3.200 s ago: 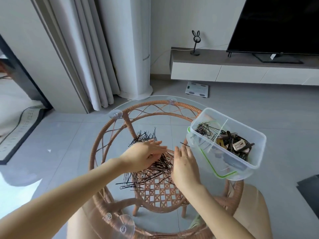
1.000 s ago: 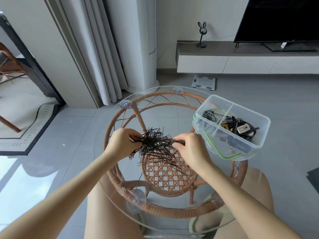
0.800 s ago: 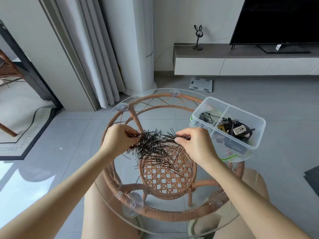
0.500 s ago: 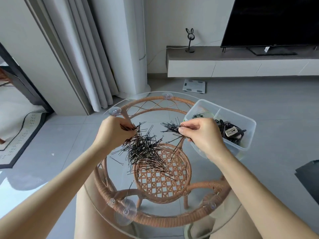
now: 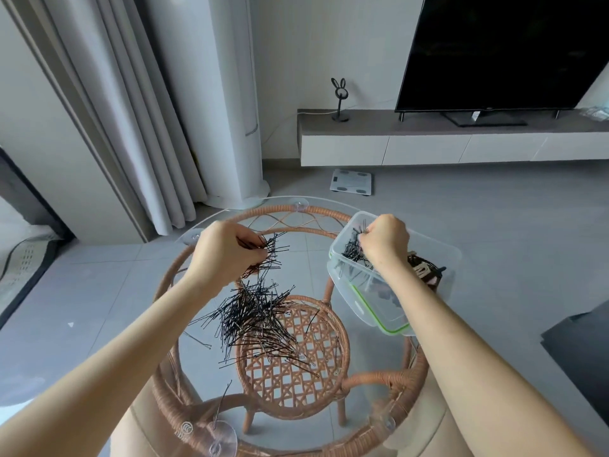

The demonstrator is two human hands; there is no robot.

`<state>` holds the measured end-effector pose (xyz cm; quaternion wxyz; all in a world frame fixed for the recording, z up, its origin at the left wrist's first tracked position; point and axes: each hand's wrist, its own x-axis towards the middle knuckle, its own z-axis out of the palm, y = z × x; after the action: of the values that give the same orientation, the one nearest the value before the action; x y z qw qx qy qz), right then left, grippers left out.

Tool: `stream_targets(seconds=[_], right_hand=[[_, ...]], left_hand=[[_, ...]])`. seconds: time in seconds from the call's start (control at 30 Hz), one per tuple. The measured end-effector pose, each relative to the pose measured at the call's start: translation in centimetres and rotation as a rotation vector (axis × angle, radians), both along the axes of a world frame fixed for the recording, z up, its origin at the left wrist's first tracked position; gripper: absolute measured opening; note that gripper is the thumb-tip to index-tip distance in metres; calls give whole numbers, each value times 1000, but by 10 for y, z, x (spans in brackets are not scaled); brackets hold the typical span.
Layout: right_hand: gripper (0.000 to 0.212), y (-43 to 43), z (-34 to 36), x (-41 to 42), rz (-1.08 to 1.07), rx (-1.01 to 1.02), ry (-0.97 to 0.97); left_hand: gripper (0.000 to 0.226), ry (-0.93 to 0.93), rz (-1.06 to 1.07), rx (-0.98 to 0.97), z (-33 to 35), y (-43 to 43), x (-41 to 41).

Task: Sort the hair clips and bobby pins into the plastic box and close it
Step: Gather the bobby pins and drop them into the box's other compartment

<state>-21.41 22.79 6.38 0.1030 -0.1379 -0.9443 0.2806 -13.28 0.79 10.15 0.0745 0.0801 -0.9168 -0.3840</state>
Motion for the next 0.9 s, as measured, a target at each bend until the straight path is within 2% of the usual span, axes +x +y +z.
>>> stream_targets(seconds=[0.07,0.13,0.23,0.33,0.5,0.73,0.9], right_hand=[[23,-5,-6,-4,86,31,-95],[37,-6,-8,-5,200,42,-176],[40,-1,-5,0,317,64,-190],[41,9,2,7,327,81,-99],[23,37,21,25,161,-33,283],[18,70,15,39,116,-19,376],[15,75,9,45,147,-7,398]], left_hand=[[14,1,-12,11,3,7,-6],[16,-1,-42,36,6,17,-12],[16,12,-83,82,9,34,-24],[15,30,-130,78,13,56,-37],[16,69,-194,29,17,95,-62],[26,102,-291,-164,-18,151,-89],[28,-54,-452,-467,-41,167,-90]])
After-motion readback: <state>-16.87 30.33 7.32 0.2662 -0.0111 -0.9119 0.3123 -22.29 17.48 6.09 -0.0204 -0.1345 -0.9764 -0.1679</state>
